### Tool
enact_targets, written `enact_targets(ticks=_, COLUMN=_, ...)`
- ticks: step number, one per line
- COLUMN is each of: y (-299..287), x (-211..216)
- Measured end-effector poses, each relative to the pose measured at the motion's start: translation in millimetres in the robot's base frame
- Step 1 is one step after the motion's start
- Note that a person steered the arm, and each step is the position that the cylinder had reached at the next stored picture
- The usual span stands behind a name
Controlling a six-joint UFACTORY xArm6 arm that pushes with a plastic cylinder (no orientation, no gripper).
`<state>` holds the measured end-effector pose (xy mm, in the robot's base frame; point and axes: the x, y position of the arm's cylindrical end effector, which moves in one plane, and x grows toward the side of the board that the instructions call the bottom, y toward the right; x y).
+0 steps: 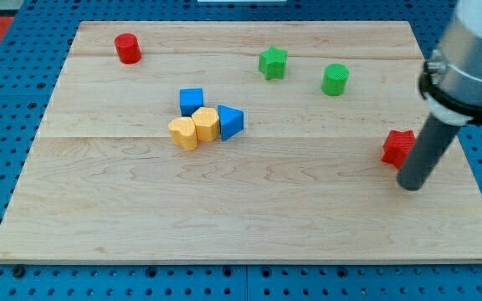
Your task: Place the red star to the center
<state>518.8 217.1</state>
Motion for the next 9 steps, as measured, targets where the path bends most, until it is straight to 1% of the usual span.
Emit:
enact_targets(ticks=2, y=0.6, x=-54.7)
enact_targets(ticks=4, y=1.0, x=-94.8)
enact_targets(ticks=5, y=47.5, x=-101.6)
enact_targets(ticks=6, y=66.4, x=-145.8)
enact_targets(ticks=7, y=41.5, x=-185.2)
enact_targets(ticks=8, y=-1.1, x=-217.5)
enact_targets(ticks=9, y=-48.2, x=-226.7)
